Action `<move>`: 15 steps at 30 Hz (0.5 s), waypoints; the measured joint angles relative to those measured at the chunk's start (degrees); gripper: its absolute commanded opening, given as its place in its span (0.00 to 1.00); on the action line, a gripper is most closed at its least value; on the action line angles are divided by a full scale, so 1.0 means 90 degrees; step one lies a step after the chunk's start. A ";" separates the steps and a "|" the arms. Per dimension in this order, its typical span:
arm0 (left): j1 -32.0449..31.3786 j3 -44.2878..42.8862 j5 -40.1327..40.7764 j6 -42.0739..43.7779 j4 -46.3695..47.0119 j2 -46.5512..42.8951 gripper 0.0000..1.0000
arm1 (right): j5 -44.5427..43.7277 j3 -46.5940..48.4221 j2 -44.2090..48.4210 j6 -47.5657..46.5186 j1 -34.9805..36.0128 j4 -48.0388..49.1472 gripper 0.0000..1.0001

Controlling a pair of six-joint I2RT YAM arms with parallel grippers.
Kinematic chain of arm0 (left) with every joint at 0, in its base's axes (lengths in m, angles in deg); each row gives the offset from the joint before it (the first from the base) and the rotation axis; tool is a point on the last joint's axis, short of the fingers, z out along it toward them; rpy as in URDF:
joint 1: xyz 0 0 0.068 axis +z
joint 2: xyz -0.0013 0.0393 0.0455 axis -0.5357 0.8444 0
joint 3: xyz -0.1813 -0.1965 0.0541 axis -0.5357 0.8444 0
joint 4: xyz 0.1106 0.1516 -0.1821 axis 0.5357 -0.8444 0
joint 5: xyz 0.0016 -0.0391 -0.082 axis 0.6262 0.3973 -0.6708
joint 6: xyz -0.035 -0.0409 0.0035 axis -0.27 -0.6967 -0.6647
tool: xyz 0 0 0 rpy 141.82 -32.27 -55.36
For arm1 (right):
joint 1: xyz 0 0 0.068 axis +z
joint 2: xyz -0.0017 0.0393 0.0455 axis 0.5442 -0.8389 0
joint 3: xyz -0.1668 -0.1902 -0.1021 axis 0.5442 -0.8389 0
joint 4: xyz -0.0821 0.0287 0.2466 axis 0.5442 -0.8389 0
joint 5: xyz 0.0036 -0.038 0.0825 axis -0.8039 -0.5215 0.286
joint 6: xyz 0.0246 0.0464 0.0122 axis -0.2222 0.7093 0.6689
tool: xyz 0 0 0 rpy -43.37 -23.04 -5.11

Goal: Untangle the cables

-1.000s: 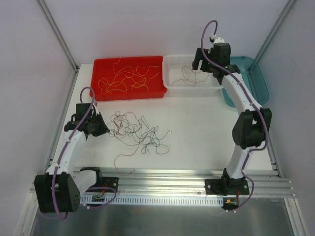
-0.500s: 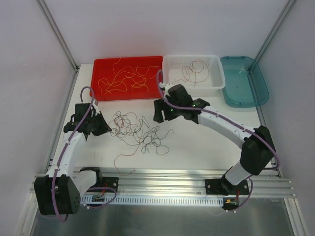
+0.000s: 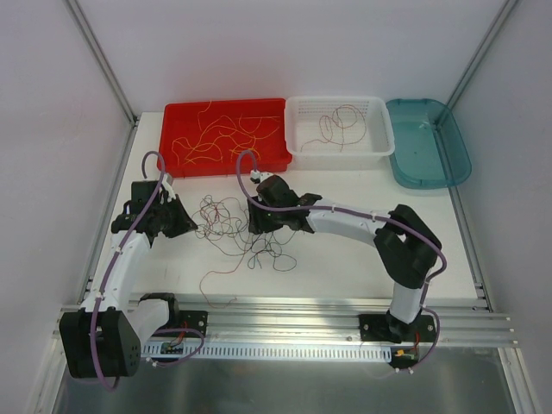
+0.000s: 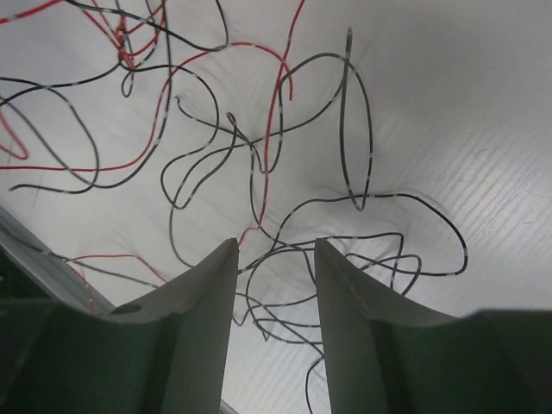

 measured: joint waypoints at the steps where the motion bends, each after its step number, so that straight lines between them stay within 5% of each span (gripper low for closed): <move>1: 0.0000 0.0000 -0.0015 0.0000 0.0010 0.0000 0.00 | -0.0012 0.0000 -0.0117 0.0044 0.0005 0.0032 0.44; 10: 0.0000 0.0000 -0.0024 0.0000 0.0041 0.0000 0.00 | -0.0066 0.0274 -0.0850 0.0243 0.0032 0.0199 0.38; 15: 0.0000 0.0000 -0.0027 0.0000 0.0044 0.0000 0.00 | -0.0226 0.0372 -0.0896 0.0221 0.0041 0.0304 0.11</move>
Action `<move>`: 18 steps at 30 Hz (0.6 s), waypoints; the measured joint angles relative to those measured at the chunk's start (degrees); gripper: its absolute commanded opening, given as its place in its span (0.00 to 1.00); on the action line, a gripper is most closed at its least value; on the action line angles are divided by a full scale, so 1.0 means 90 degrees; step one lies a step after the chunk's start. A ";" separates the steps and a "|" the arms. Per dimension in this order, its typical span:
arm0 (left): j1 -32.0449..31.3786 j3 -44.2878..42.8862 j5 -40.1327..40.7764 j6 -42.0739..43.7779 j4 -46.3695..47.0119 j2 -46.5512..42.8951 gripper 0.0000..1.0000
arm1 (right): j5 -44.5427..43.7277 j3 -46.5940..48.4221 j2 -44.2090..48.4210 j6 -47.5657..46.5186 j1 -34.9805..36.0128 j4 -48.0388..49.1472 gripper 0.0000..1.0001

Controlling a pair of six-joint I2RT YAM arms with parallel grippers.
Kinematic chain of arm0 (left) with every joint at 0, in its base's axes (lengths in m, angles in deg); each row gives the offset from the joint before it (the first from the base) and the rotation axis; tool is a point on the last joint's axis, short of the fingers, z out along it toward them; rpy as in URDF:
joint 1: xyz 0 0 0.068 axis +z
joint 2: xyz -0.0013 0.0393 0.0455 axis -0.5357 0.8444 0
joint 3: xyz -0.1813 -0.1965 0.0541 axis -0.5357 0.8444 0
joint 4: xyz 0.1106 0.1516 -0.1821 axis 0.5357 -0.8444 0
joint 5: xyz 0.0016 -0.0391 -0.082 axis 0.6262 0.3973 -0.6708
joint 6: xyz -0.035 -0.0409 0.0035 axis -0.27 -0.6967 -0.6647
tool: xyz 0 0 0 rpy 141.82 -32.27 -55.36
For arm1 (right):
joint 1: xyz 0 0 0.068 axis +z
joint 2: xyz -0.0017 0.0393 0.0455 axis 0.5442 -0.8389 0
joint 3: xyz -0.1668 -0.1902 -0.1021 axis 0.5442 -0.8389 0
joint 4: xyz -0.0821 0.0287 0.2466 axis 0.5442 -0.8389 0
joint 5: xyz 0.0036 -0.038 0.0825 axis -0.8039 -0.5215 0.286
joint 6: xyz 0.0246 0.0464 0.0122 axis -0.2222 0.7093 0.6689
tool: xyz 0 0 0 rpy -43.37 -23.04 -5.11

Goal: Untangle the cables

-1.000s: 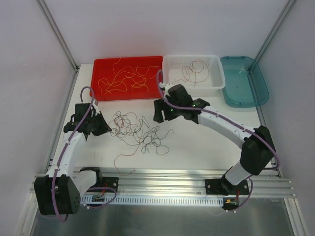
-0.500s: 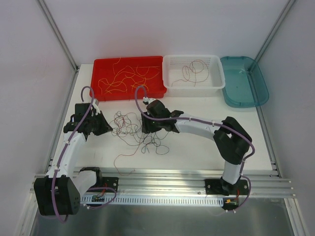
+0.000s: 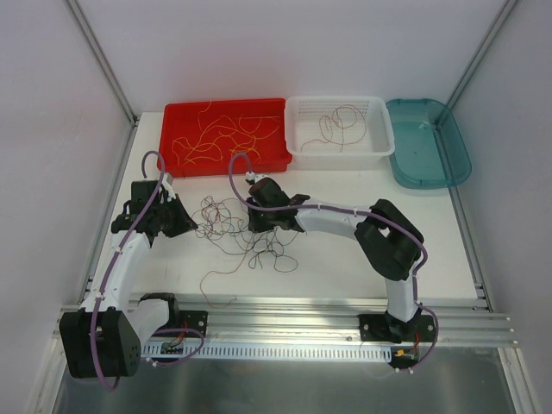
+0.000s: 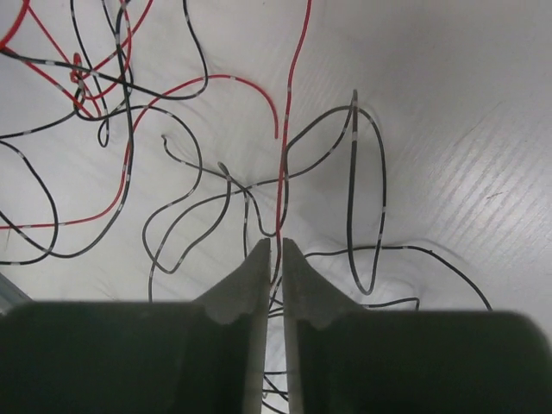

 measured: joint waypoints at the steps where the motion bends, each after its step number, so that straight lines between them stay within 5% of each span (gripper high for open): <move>1: 0.0000 0.0000 0.0000 0.0000 0.0002 0.0000 0.00 | -0.0036 0.0000 0.0000 -0.0024 0.0000 -0.0005 0.06; 8: 0.0000 0.0000 0.0024 0.0002 0.0007 0.0000 0.00 | -0.0454 0.0000 0.0748 -0.0466 -0.0012 -0.0848 0.01; 18: 0.0000 0.0002 0.0194 0.0000 0.0012 -0.0039 0.00 | -0.0928 0.0782 0.4505 -0.1304 -0.1234 -0.1987 0.01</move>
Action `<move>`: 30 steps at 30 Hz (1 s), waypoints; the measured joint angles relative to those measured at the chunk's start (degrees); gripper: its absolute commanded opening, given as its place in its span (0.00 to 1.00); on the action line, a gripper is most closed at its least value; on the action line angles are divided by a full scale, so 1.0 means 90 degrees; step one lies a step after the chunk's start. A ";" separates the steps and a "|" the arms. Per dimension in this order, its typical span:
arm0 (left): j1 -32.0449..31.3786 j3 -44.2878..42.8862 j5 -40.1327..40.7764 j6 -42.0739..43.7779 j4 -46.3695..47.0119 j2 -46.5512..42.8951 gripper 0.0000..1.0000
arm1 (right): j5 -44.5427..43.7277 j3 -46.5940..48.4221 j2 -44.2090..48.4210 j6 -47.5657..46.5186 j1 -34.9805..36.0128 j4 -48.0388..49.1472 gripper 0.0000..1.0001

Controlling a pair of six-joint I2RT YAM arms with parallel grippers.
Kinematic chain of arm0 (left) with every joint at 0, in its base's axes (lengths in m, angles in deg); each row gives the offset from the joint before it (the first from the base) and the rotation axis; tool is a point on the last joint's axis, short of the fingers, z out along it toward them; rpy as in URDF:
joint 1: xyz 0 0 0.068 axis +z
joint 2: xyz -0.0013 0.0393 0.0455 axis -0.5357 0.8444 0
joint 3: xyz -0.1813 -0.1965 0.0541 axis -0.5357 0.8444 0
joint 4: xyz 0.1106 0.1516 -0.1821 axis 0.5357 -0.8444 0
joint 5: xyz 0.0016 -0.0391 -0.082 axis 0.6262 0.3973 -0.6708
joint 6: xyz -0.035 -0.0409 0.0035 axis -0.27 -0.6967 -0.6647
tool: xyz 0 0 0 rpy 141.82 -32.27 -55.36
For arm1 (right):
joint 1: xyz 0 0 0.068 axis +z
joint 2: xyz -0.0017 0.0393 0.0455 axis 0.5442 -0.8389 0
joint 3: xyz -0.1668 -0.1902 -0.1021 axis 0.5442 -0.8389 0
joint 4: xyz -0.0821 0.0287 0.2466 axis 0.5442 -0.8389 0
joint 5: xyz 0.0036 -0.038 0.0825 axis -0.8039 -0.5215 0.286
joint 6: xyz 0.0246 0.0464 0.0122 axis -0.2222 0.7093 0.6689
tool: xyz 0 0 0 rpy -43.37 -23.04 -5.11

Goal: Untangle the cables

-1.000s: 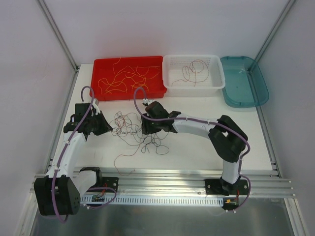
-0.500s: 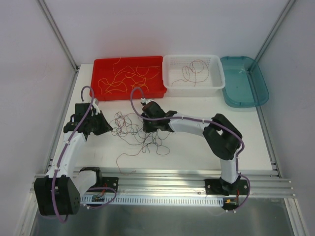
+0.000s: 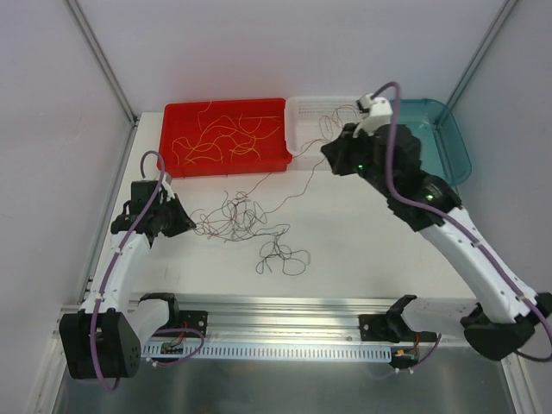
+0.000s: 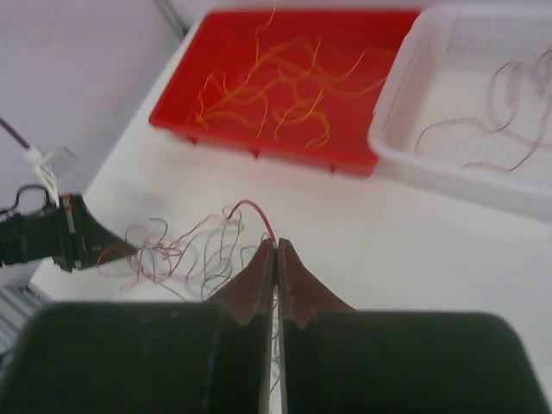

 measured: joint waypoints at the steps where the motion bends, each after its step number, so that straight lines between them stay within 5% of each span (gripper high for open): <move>1: 0.0000 0.0000 0.0015 0.0002 0.0000 0.0000 0.00 | -0.0012 0.0092 0.0260 -0.0073 -0.0209 -0.0039 0.01; 7: 0.0000 0.0000 0.0109 0.0000 0.0000 -0.0007 0.00 | -0.0267 0.0238 0.1358 -0.0495 -0.1326 -0.0471 0.01; 21: 0.0005 0.0000 0.1270 -0.0017 -0.0168 -0.0335 0.00 | 0.0342 -0.0950 0.1727 -0.0277 -0.4427 -0.1746 0.01; 30: 0.0238 0.0000 0.2067 -0.0131 -0.0211 -0.0726 0.00 | 0.0908 -0.1190 0.1545 -0.0262 -0.5034 -0.2144 0.01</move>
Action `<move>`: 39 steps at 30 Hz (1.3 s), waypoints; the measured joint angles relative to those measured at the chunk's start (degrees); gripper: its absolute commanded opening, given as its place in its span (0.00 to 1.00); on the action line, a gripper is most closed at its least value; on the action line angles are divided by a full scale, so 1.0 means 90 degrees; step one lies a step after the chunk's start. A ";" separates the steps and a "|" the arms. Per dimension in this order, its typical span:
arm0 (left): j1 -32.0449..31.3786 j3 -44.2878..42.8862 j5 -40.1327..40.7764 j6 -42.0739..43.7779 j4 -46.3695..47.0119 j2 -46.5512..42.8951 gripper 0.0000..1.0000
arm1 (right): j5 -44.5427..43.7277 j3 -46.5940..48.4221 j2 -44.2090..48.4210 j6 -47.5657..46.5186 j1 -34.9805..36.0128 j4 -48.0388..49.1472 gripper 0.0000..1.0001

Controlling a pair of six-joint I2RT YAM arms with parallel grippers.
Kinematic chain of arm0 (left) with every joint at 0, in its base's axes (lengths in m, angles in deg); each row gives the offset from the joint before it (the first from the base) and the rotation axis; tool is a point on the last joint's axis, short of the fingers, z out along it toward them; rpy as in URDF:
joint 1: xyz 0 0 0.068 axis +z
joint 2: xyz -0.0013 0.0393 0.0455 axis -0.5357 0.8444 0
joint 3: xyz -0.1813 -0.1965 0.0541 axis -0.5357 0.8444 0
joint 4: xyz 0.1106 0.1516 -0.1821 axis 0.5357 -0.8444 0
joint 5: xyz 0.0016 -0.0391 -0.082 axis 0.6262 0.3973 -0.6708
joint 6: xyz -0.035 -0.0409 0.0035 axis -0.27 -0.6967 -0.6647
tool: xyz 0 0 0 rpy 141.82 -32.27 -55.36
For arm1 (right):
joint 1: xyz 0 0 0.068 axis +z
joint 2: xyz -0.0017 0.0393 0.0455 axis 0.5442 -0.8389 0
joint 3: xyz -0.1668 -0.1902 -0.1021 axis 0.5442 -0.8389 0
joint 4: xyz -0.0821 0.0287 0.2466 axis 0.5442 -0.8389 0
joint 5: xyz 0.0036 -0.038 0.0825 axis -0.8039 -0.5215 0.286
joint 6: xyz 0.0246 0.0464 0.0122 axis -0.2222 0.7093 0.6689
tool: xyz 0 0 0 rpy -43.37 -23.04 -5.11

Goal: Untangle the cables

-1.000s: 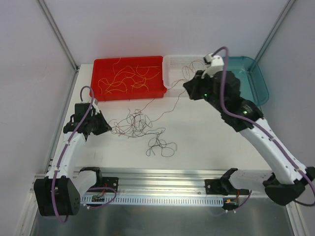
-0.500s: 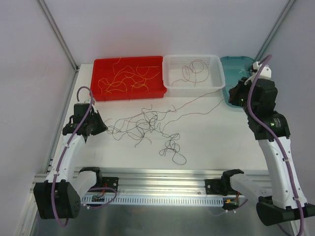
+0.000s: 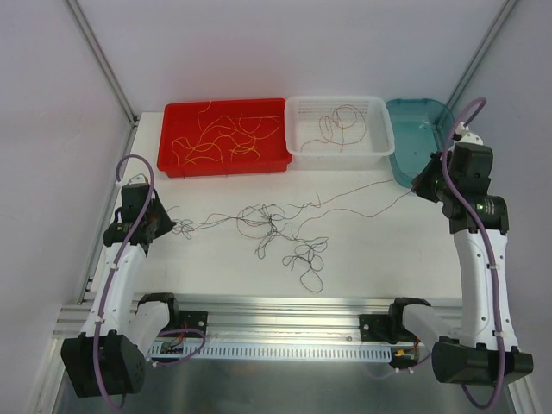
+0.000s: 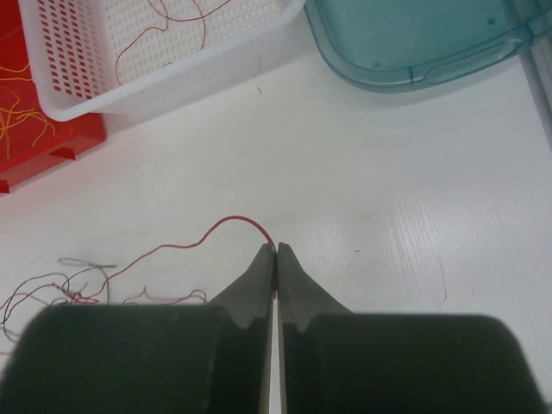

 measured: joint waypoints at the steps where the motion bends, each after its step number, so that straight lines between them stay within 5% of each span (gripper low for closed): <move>1: 0.0034 0.0000 0.0029 -0.0024 -0.0005 0.0002 0.00 | 0.0100 0.0100 -0.0015 0.0000 -0.0027 -0.0092 0.01; 8: 0.0034 0.0000 0.0095 -0.0046 -0.0056 0.0032 0.00 | 0.1800 0.2295 -0.0556 0.0112 0.0005 -0.0024 0.01; 16: 0.0034 0.0000 -0.0216 -0.0036 -0.0061 0.0141 0.00 | 0.3944 0.2611 -0.0381 0.1166 0.0590 0.2569 0.01; 21: 0.0034 0.0000 -0.0782 -0.0002 0.0032 0.0221 0.00 | 0.2975 0.1989 -0.0342 0.0175 0.2062 0.2203 0.01; 29: 0.0034 0.0000 -0.1107 0.0029 0.0131 0.0236 0.00 | -0.0901 -0.0155 -0.0855 -0.0408 0.2210 0.0457 0.01; 33: 0.0022 0.0017 -0.1462 0.0058 0.0257 0.0228 0.17 | -0.1982 -0.0860 -0.0952 -0.0478 0.2208 -0.0177 0.01; 37: -0.0284 0.0024 -0.2025 0.0151 0.0493 0.0228 0.67 | -0.1909 -0.0923 -0.0636 -0.0505 0.2220 -0.0175 0.01; 39: -0.0542 0.0012 -0.2300 0.0136 0.0537 0.0221 0.82 | -0.1756 -0.0855 -0.0352 -0.0505 0.2246 -0.0180 0.01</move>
